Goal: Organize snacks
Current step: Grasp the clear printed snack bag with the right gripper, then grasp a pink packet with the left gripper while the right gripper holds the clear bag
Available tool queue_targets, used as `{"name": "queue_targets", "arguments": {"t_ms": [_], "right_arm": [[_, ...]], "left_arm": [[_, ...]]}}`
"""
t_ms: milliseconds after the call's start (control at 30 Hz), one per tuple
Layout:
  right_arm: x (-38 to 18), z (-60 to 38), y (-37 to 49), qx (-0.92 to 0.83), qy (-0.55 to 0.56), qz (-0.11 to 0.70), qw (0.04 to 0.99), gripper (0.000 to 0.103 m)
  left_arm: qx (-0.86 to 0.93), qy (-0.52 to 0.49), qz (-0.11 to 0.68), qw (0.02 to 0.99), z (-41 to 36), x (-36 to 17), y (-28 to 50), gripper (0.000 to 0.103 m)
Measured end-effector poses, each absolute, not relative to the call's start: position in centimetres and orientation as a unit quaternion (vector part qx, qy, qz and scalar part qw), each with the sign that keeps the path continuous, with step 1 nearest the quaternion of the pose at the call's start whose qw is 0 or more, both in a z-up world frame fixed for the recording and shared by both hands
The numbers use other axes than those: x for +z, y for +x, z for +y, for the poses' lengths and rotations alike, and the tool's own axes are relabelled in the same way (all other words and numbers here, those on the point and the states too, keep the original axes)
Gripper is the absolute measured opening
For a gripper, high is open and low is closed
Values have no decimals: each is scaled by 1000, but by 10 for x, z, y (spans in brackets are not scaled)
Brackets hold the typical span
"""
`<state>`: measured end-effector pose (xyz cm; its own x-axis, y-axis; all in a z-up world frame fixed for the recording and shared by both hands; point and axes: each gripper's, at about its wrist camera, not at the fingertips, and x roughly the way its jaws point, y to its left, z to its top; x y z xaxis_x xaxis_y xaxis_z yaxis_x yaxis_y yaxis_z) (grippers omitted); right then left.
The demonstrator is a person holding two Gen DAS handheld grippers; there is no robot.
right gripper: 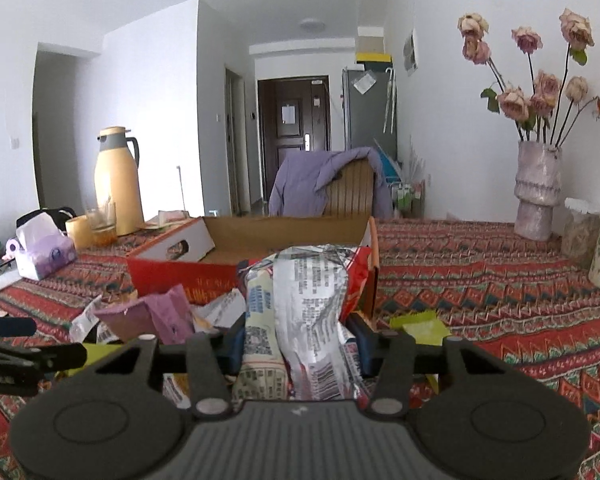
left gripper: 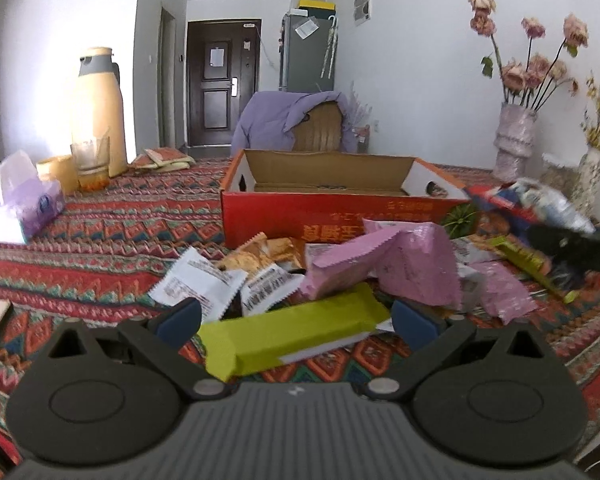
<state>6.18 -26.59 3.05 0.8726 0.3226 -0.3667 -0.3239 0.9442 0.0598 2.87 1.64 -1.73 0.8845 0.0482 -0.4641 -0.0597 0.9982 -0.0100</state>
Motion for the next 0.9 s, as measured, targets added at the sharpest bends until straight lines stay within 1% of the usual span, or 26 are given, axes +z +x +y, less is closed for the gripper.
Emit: {"name": "queue_targets", "arguments": {"t_ms": [200,433,467,567,600,633,667,700,733,767,833,867,900], "right_arm": [[26,-263,66,168,2,196,966,49],[21,-263,70,164,4,202,965,49],[20,-264,70,164,5,204,965,49],[19,-263,72,163,7,206,965,49],[18,-263,72,164,7,206,965,49],[18,-263,72,164,7,206,965,49],[17,-263,72,164,8,207,964,49],[17,-263,72,165,8,208,964,49],[16,-262,73,166,8,208,964,49],[16,-263,73,166,8,209,964,49],[15,-263,73,167,8,210,963,49],[15,-263,74,168,8,211,963,49],[15,-264,74,168,8,211,963,49]], "left_arm": [[25,37,235,971,5,-17,48,103],[13,64,239,969,-5,-19,80,103],[10,72,242,968,-7,-20,85,103],[-1,96,247,964,-14,-22,95,97],[-7,101,248,963,-15,-23,98,91],[-11,106,251,962,-16,-24,100,82],[-16,112,254,961,-18,-26,102,76],[-21,116,257,959,-19,-26,104,67],[-25,119,259,958,-19,-27,106,61],[-29,120,258,958,-20,-28,106,58],[-42,123,255,958,-20,-29,107,45],[-47,125,255,958,-20,-29,106,44],[-50,128,254,957,-20,-28,106,38]]}}
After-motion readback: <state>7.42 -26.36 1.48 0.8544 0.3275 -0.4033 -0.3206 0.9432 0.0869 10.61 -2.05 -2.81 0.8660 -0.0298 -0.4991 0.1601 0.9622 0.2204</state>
